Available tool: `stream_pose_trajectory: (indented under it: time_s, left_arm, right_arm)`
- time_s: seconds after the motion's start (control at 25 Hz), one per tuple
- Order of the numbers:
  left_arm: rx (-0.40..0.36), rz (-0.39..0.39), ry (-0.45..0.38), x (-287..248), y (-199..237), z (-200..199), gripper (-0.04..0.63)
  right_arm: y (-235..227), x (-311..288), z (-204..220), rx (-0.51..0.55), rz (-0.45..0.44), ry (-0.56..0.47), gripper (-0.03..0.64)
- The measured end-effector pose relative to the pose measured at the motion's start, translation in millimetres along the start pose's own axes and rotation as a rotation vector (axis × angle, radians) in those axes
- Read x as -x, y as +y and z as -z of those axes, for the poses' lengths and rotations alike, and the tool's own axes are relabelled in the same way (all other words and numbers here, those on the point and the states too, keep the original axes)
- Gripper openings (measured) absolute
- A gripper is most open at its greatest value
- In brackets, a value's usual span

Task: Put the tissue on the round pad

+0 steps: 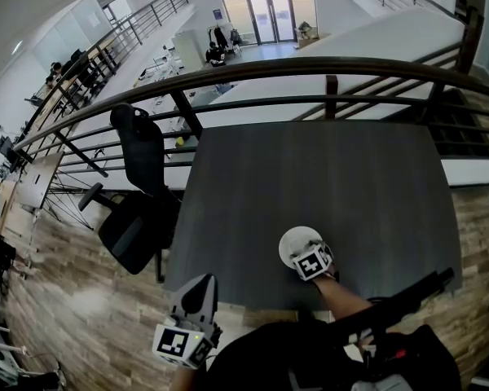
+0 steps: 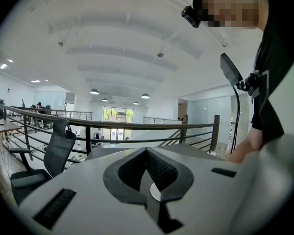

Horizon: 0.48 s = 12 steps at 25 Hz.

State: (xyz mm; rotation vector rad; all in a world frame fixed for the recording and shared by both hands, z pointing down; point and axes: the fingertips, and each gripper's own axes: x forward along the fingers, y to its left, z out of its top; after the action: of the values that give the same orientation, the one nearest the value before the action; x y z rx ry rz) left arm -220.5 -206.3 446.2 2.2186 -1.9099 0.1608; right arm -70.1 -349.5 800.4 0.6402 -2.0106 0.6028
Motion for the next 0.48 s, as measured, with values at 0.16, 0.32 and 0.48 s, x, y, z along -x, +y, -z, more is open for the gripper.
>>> stream_pose_trajectory:
  time_s: [0.16, 0.32, 0.48]
  left_arm:
    - [-0.002, -0.002, -0.004, 8, 4, -4, -0.006]
    - [-0.002, 0.010, -0.023, 7, 11, 1, -0.006]
    - [-0.001, 0.034, -0.040, 7, 6, -2, -0.006]
  right_arm:
    - [10, 5, -3, -0.031, -0.025, -0.019, 0.339]
    - [4, 9, -36, -0.007, 0.001, -0.169, 0.347]
    - [-5, 42, -57, -0.028, 0.045, -0.294, 0.347]
